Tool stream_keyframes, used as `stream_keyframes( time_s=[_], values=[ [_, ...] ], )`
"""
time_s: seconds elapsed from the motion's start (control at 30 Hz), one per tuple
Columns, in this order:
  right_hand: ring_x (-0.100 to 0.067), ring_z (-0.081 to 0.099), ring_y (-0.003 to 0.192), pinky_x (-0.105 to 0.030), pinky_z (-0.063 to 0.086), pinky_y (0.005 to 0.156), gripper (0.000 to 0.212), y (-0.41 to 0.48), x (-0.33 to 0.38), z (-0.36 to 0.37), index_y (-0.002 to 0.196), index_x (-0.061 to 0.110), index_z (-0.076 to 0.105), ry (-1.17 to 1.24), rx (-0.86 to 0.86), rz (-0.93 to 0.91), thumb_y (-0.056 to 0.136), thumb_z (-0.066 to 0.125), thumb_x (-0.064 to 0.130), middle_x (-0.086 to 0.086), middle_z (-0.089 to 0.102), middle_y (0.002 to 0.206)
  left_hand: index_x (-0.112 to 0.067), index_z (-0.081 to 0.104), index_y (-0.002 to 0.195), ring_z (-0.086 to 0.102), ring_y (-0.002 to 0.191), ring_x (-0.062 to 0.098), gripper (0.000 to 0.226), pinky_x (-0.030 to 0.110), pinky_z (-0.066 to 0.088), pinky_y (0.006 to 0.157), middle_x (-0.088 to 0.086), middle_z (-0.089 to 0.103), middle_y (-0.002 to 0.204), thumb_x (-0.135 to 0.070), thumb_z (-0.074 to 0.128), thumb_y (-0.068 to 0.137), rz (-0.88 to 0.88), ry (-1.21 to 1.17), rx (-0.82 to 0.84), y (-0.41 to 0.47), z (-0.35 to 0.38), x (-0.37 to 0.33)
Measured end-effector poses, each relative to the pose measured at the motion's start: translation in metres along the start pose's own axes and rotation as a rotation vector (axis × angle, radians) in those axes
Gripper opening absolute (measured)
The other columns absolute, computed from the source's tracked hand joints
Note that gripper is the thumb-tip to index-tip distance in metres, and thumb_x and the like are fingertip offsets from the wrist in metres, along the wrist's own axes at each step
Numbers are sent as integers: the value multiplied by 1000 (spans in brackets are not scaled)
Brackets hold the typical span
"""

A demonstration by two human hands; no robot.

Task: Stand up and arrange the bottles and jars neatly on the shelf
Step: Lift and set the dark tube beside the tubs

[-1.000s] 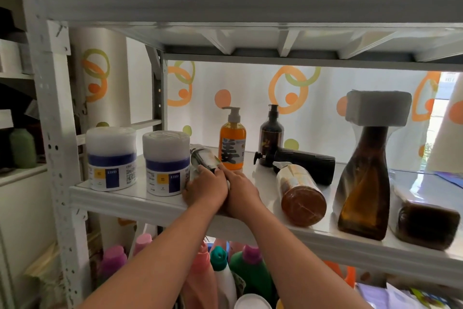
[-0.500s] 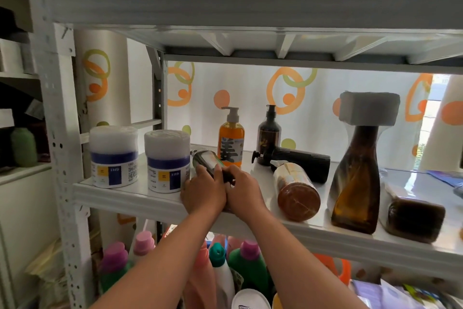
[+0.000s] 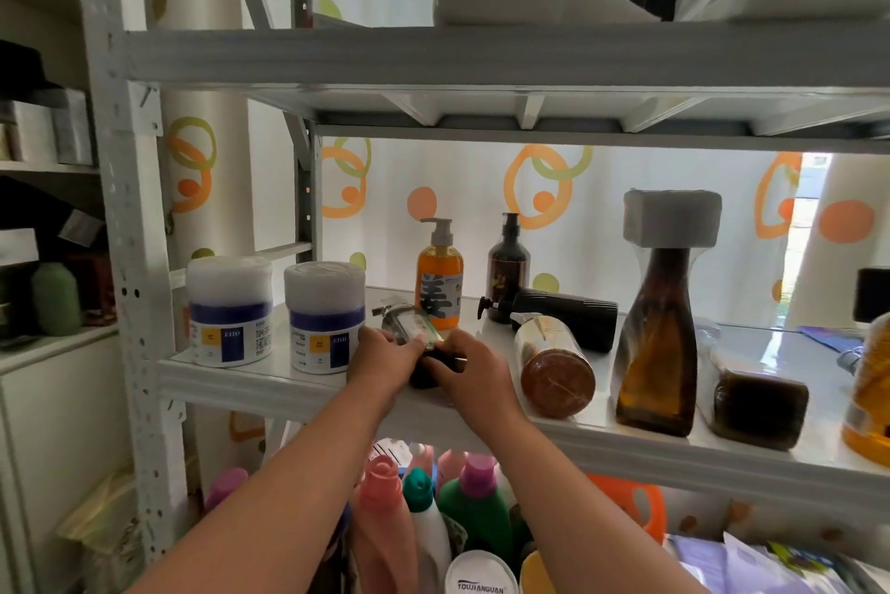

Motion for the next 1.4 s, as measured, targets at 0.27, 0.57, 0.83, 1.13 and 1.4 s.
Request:
stream_keyframes(
  time_s=[0.27,0.57,0.83,1.13,1.4],
  values=[
    [-19,56,74,-15,37,56,8,-10,3,-5,84,11,63,7,-57,-40,82,65,18,-6,61,80,-9,37,124,52,110,25,43,29,43,81,16,50,129,-23,59,90,55,-13,39,-16,-1,-6],
    [-15,52,68,-8,31,53,8,-9,3,-5,82,8,64,-15,-88,-73,83,64,16,-5,60,78,-12,39,124,52,111,26,40,29,44,79,16,50,129,-20,59,90,40,-41,36,-17,-1,-5],
    [8,48,69,0,38,61,8,-18,13,-5,73,7,65,41,-137,-200,78,71,11,3,58,78,-17,36,129,56,95,20,47,18,47,63,18,58,119,-4,57,89,60,-233,76,-23,-3,-1],
    [-9,55,76,3,34,57,13,-8,11,1,92,9,71,-46,-98,-114,86,60,9,-9,71,93,-11,40,132,53,118,28,44,29,46,85,17,51,131,-5,55,91,0,-131,34,-18,-7,-6],
    [-4,55,76,3,37,61,15,-15,24,11,96,9,72,-29,-125,-150,87,60,10,-8,72,94,-12,42,137,54,108,21,46,27,44,82,15,55,129,-6,52,92,44,-67,25,-12,-17,-2]
  ],
)
Point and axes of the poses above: each hand's wrist, its own y-axis towards the middle knuckle, its own z-axis out of the palm, x = y × z, the point moved 9 cm from there along y, towards the middle knuckle
